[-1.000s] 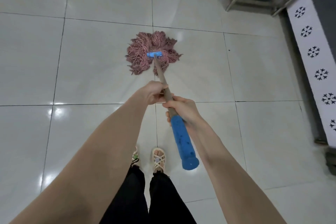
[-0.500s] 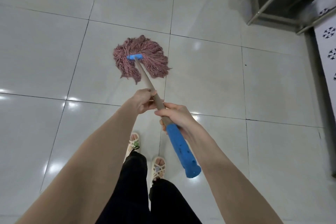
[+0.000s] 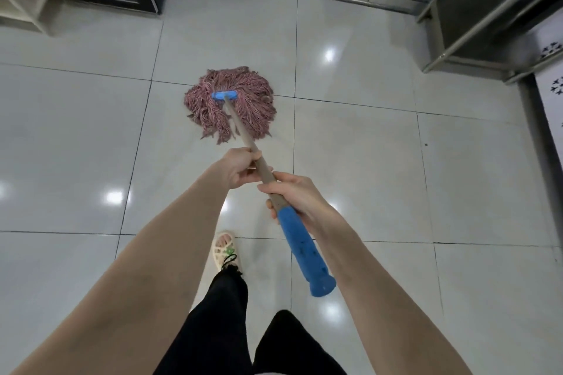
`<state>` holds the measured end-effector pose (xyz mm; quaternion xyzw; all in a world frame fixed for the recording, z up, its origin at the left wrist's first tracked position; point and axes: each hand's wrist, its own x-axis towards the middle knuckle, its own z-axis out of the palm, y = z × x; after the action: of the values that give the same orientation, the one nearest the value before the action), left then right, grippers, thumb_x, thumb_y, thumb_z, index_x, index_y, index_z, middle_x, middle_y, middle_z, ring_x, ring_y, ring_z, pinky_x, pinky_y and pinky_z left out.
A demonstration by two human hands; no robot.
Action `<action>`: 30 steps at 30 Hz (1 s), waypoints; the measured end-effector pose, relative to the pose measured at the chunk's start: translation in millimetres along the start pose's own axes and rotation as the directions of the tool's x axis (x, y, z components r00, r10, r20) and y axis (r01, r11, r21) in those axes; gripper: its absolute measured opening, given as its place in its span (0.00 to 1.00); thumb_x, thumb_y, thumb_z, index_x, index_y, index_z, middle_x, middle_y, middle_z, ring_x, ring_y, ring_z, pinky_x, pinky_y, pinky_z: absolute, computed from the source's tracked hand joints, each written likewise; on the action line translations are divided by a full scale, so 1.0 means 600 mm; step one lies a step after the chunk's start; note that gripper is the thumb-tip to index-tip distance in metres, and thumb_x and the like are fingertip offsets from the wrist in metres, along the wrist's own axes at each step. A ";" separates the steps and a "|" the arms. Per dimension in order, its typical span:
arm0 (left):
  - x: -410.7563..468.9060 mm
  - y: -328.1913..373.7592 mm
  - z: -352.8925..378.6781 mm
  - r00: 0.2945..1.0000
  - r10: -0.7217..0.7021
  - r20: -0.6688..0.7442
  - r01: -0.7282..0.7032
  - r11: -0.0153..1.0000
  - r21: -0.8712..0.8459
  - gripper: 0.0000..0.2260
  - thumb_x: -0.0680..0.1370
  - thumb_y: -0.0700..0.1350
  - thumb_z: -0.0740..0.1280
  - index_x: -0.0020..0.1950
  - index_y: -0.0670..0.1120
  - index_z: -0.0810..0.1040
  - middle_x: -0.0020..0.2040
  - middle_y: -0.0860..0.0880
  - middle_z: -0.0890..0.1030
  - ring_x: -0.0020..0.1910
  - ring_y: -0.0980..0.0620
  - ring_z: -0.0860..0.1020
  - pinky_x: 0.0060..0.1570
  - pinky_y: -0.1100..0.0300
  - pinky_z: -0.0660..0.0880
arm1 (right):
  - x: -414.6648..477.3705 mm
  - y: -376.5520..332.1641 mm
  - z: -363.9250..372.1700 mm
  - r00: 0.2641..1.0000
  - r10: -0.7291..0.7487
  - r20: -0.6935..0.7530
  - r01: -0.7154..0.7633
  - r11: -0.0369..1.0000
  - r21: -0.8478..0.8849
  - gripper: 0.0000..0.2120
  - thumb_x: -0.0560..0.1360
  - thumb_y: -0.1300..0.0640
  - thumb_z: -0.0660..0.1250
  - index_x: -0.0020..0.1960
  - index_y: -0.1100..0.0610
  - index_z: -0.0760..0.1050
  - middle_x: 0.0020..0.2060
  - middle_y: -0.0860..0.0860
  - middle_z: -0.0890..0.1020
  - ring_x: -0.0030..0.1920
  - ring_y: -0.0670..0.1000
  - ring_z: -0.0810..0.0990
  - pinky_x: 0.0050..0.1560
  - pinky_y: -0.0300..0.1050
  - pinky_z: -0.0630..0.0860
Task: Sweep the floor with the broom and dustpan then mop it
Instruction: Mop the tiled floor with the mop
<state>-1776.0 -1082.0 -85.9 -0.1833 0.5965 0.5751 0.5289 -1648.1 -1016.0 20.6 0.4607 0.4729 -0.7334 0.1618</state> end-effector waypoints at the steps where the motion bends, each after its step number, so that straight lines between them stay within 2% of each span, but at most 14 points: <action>1: 0.013 0.040 -0.012 1.000 -0.003 0.008 0.003 1.000 0.016 0.09 0.82 0.39 0.58 0.60 0.36 0.70 0.51 0.37 0.75 0.38 0.45 0.80 0.28 0.57 0.80 | 0.021 -0.031 0.019 1.000 0.001 -0.003 -0.001 1.000 0.015 0.23 0.72 0.66 0.71 0.66 0.61 0.74 0.30 0.55 0.74 0.22 0.48 0.73 0.22 0.36 0.70; 9: 0.111 0.242 -0.074 0.999 -0.023 0.029 0.022 0.998 0.051 0.10 0.82 0.39 0.58 0.61 0.37 0.70 0.47 0.39 0.76 0.38 0.46 0.80 0.31 0.56 0.81 | 0.148 -0.200 0.111 1.000 -0.019 0.002 0.019 0.999 0.028 0.21 0.73 0.67 0.69 0.65 0.61 0.74 0.30 0.55 0.72 0.22 0.48 0.73 0.22 0.36 0.71; 14: 0.183 0.376 -0.095 1.000 -0.004 0.025 0.003 0.999 0.042 0.09 0.82 0.39 0.58 0.60 0.37 0.69 0.48 0.39 0.75 0.38 0.46 0.80 0.30 0.56 0.81 | 0.241 -0.322 0.149 0.999 -0.031 -0.008 0.031 1.000 -0.003 0.18 0.72 0.68 0.69 0.62 0.63 0.76 0.32 0.55 0.73 0.26 0.49 0.74 0.24 0.37 0.72; 18: 0.257 0.495 -0.097 0.999 0.012 0.033 -0.014 0.999 0.039 0.08 0.82 0.39 0.58 0.58 0.36 0.69 0.42 0.40 0.76 0.27 0.50 0.82 0.28 0.58 0.80 | 0.316 -0.439 0.164 1.000 -0.027 0.008 0.027 1.000 -0.008 0.16 0.72 0.67 0.70 0.59 0.63 0.77 0.32 0.56 0.74 0.22 0.47 0.74 0.23 0.35 0.71; 20: 0.288 0.553 -0.097 1.000 0.019 0.023 -0.020 0.999 0.044 0.07 0.82 0.39 0.58 0.58 0.36 0.69 0.41 0.40 0.77 0.26 0.51 0.81 0.28 0.58 0.80 | 0.352 -0.495 0.170 1.000 -0.031 0.003 0.031 1.000 -0.001 0.14 0.72 0.67 0.70 0.58 0.63 0.77 0.32 0.56 0.75 0.23 0.48 0.74 0.23 0.35 0.71; 26: 0.376 0.720 -0.105 1.000 0.010 0.000 -0.010 0.999 0.047 0.08 0.82 0.40 0.60 0.58 0.36 0.71 0.43 0.40 0.77 0.31 0.48 0.82 0.29 0.57 0.80 | 0.455 -0.652 0.199 1.000 -0.021 0.012 0.021 1.000 0.014 0.12 0.72 0.68 0.70 0.55 0.64 0.77 0.32 0.55 0.74 0.27 0.50 0.74 0.23 0.38 0.72; 30: 0.417 0.796 -0.116 1.000 0.003 -0.011 -0.002 0.998 0.066 0.09 0.82 0.40 0.60 0.59 0.37 0.71 0.45 0.40 0.77 0.37 0.46 0.81 0.29 0.58 0.79 | 0.504 -0.723 0.219 1.000 -0.012 0.015 0.012 1.000 0.018 0.14 0.72 0.68 0.70 0.57 0.64 0.77 0.33 0.56 0.74 0.26 0.50 0.74 0.24 0.38 0.72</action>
<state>-2293.7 -916.0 -76.8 -0.1682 0.6182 0.5549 0.5308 -2167.0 -849.5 23.0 0.4538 0.4680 -0.7420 0.1566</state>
